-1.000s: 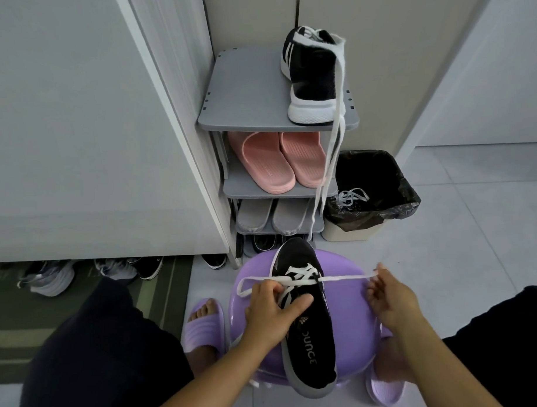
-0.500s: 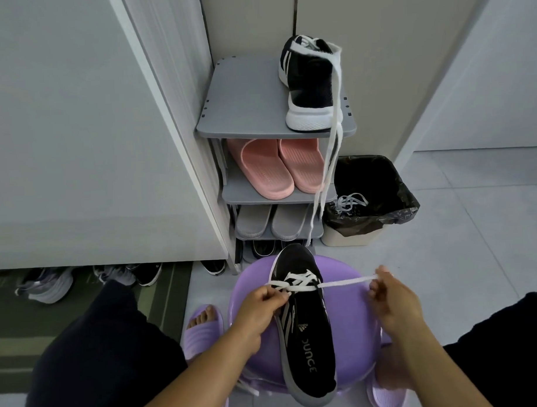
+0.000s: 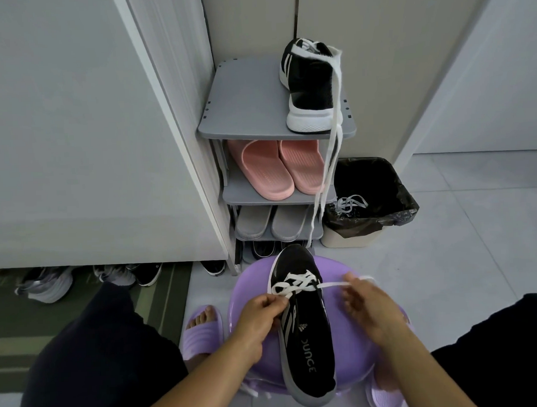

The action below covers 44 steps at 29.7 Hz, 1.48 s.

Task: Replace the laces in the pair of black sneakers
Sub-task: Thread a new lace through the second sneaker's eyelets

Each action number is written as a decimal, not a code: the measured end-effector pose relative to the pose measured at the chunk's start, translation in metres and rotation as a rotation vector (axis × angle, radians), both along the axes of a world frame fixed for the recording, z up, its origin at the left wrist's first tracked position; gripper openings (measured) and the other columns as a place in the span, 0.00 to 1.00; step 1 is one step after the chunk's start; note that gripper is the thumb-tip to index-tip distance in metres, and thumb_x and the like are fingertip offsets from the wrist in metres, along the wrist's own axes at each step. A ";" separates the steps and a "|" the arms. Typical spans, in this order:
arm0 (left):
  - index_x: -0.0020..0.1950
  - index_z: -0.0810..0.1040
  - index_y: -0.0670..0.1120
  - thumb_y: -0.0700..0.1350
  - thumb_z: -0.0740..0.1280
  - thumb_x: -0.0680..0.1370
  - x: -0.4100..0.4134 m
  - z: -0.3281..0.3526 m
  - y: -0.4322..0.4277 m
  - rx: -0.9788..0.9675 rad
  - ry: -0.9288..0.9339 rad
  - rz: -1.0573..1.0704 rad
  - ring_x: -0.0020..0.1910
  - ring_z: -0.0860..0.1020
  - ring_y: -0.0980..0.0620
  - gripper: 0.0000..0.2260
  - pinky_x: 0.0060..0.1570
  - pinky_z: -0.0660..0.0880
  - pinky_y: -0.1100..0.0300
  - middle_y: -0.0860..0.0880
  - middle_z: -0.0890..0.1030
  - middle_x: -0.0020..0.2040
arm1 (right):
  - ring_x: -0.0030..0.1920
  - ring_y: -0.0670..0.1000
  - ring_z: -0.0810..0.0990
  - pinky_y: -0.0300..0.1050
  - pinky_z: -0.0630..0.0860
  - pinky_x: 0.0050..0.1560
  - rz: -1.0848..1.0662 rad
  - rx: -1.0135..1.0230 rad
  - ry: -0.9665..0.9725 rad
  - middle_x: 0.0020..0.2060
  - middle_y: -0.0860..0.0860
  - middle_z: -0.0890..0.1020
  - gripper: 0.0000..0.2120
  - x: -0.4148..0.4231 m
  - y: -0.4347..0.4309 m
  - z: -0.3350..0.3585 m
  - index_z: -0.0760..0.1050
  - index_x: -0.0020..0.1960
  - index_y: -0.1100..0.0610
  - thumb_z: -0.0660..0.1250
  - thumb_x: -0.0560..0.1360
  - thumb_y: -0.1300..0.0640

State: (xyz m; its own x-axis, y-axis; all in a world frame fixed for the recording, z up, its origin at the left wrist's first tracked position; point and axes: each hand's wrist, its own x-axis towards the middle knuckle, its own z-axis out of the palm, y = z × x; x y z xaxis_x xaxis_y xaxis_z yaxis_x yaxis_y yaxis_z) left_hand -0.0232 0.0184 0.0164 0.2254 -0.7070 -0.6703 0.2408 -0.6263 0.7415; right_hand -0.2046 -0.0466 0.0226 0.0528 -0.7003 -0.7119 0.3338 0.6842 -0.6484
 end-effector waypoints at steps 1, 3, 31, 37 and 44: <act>0.41 0.75 0.43 0.40 0.67 0.76 -0.002 -0.001 0.000 -0.008 0.005 0.019 0.30 0.71 0.54 0.05 0.31 0.69 0.65 0.48 0.77 0.34 | 0.25 0.43 0.77 0.33 0.74 0.27 0.095 -0.017 -0.017 0.26 0.49 0.79 0.06 0.009 0.006 0.002 0.74 0.40 0.59 0.63 0.76 0.63; 0.45 0.73 0.43 0.40 0.67 0.76 -0.002 -0.001 -0.002 -0.044 -0.010 0.075 0.32 0.73 0.53 0.03 0.32 0.71 0.64 0.47 0.77 0.37 | 0.26 0.43 0.77 0.32 0.74 0.28 0.168 -0.054 -0.037 0.27 0.50 0.80 0.05 0.023 0.012 0.004 0.74 0.41 0.61 0.63 0.76 0.65; 0.49 0.80 0.41 0.37 0.68 0.75 0.013 -0.003 -0.033 -0.424 -0.544 -0.416 0.41 0.75 0.58 0.04 0.45 0.70 0.70 0.54 0.77 0.42 | 0.27 0.43 0.80 0.33 0.78 0.31 0.048 -0.163 0.052 0.25 0.51 0.81 0.08 0.028 0.018 0.016 0.73 0.41 0.64 0.60 0.78 0.66; 0.42 0.76 0.47 0.44 0.64 0.78 0.015 0.009 -0.038 -0.205 -0.289 -0.393 0.38 0.71 0.58 0.06 0.39 0.68 0.70 0.53 0.74 0.39 | 0.29 0.45 0.81 0.35 0.79 0.31 -0.034 -0.138 0.012 0.26 0.52 0.81 0.09 0.026 0.021 0.012 0.72 0.42 0.63 0.56 0.79 0.65; 0.39 0.71 0.47 0.47 0.67 0.77 0.003 0.006 -0.012 -0.048 -0.315 -0.380 0.33 0.68 0.57 0.09 0.36 0.65 0.65 0.53 0.72 0.34 | 0.27 0.45 0.81 0.35 0.78 0.29 -0.105 -0.157 0.018 0.25 0.51 0.80 0.10 0.024 0.019 0.011 0.71 0.40 0.61 0.57 0.79 0.66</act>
